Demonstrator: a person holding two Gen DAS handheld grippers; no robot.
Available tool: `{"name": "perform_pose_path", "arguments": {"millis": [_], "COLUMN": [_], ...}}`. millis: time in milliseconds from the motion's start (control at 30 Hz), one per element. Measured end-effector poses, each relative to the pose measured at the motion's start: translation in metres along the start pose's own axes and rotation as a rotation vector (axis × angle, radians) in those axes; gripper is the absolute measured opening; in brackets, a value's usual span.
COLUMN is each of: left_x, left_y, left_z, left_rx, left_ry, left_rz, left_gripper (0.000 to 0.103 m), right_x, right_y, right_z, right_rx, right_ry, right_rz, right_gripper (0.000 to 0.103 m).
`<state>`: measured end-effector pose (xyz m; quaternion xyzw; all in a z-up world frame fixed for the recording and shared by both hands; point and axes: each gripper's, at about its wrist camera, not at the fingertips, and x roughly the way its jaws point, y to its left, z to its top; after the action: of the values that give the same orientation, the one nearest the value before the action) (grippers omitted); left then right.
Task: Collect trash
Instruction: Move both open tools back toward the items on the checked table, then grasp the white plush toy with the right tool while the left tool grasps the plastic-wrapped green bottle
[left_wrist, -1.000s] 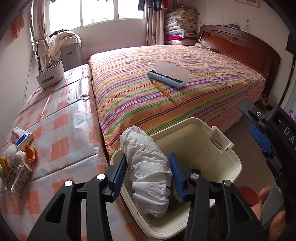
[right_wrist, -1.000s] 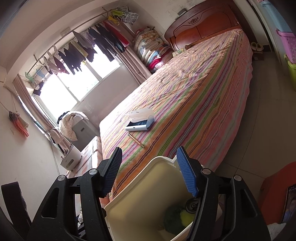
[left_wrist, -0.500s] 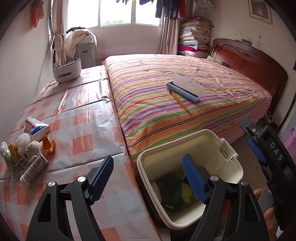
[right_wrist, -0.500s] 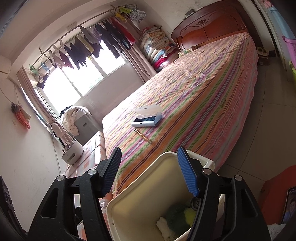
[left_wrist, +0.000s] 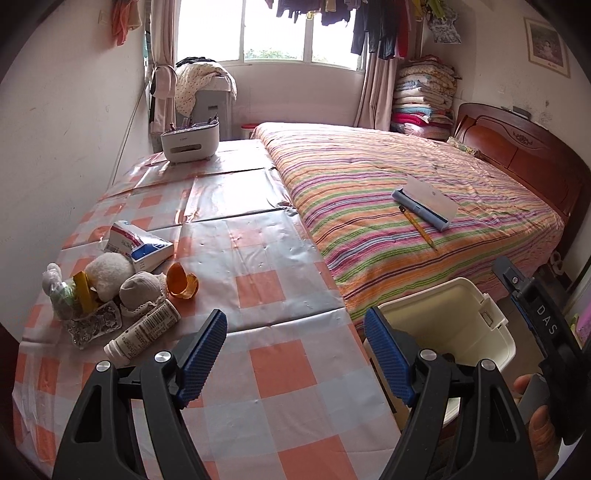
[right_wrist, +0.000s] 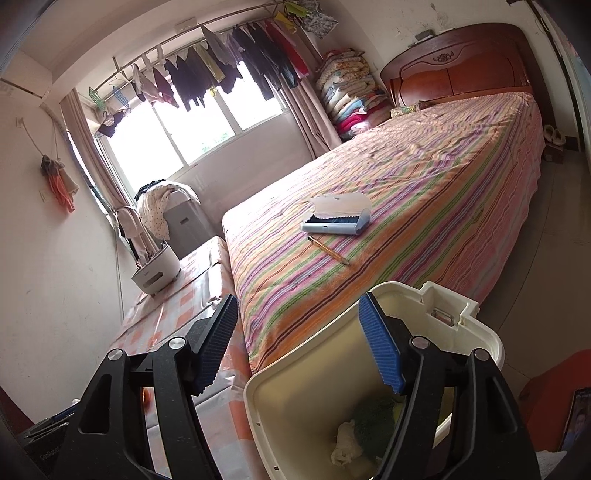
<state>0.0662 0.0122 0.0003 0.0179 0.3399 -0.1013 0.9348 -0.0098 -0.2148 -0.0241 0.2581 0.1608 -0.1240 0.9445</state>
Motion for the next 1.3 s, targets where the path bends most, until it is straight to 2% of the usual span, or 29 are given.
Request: {"name": "perform_pose_path", "arguments": {"millis": [233, 467, 700, 833, 1000, 1067, 1300], "left_x": [-0.005, -0.009, -0.008, -0.006, 0.001, 0.003, 0.017], "left_y": [0.059, 0.123, 0.184, 0.208, 0.242, 0.257, 0.304], "left_z": [0.004, 0.006, 0.002, -0.002, -0.007, -0.009, -0.02], "left_rx": [-0.06, -0.175, -0.299, -0.335, -0.415, -0.457, -0.596], "left_ry": [-0.037, -0.062, -0.069, -0.066, -0.045, -0.042, 0.004], "left_rz": [0.064, 0.142, 0.224, 0.262, 0.276, 0.279, 0.294], "left_gripper": [0.075, 0.075, 0.075, 0.075, 0.075, 0.075, 0.075], "right_x": [0.008, 0.016, 0.028, 0.039, 0.048, 0.052, 0.063], "right_y": [0.049, 0.089, 0.125, 0.145, 0.174, 0.187, 0.222], "right_z": [-0.016, -0.027, -0.043, -0.052, -0.059, -0.062, -0.074], "right_rx": [-0.113, -0.202, -0.283, -0.319, -0.381, -0.41, -0.491], "right_ry": [0.035, 0.063, 0.135, 0.191, 0.23, 0.242, 0.266], "right_rz": [0.04, 0.084, 0.144, 0.181, 0.24, 0.266, 0.321], "right_gripper": [0.067, 0.068, 0.068, 0.068, 0.068, 0.073, 0.074]}}
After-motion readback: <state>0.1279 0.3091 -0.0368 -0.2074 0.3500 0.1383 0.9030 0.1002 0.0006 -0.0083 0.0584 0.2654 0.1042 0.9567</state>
